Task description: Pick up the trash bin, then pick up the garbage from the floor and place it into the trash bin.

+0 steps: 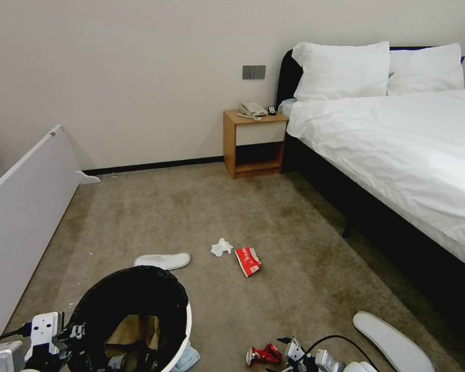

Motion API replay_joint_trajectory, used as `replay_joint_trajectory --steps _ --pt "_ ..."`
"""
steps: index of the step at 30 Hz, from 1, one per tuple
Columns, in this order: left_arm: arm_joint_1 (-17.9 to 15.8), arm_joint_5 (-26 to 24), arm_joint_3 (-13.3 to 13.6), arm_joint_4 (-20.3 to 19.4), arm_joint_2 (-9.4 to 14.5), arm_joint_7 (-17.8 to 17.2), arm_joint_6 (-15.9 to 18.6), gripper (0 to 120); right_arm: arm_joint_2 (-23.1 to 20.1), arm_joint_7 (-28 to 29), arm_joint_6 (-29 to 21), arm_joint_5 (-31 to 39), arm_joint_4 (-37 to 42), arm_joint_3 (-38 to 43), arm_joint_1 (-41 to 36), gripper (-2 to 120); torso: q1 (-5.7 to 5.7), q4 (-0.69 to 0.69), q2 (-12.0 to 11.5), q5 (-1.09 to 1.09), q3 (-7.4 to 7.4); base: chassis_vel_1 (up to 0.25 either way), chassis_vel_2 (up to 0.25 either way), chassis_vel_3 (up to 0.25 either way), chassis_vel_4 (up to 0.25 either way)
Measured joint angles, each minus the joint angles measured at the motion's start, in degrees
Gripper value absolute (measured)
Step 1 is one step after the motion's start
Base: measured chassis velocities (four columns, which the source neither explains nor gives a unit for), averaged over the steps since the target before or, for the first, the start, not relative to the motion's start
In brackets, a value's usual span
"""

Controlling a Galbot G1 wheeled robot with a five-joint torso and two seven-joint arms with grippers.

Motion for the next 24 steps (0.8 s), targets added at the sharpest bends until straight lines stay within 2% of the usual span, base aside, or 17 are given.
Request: replay_joint_trajectory --steps 17,19,20,23,24 --pt "0.0 -0.3 -0.3 0.0 0.3 0.1 0.0 3 4.3 -1.7 -0.1 1.0 -5.9 -0.8 3.5 98 0.0 0.0 0.0 0.0 0.0 0.0 0.0 0.0 0.0" --pt "0.0 -0.3 -0.3 0.0 0.3 0.1 0.0 3 5.4 -2.2 -0.1 1.0 -7.4 -0.8 4.0 88 0.0 0.0 0.0 -0.01 0.0 0.0 0.0 0.0 0.0" --pt "0.0 -0.3 -0.3 0.0 0.3 0.1 0.0 3 5.4 -2.2 -0.1 1.0 -7.4 -0.8 4.0 88 0.0 0.0 0.0 -0.01 0.0 0.0 0.0 0.0 0.0" --pt "0.0 -0.4 -0.3 0.0 0.3 0.1 0.0 3 7.0 -2.6 -0.1 0.8 -9.2 -0.8 4.6 73 0.0 0.0 0.0 -0.01 0.0 0.0 0.0 0.0 0.0" --pt "0.0 -0.4 -0.3 0.0 0.3 0.1 0.0 3 7.0 -2.6 -0.1 0.8 -9.2 -0.8 4.6 73 0.0 0.0 0.0 -0.01 0.0 0.0 0.0 0.0 0.0"
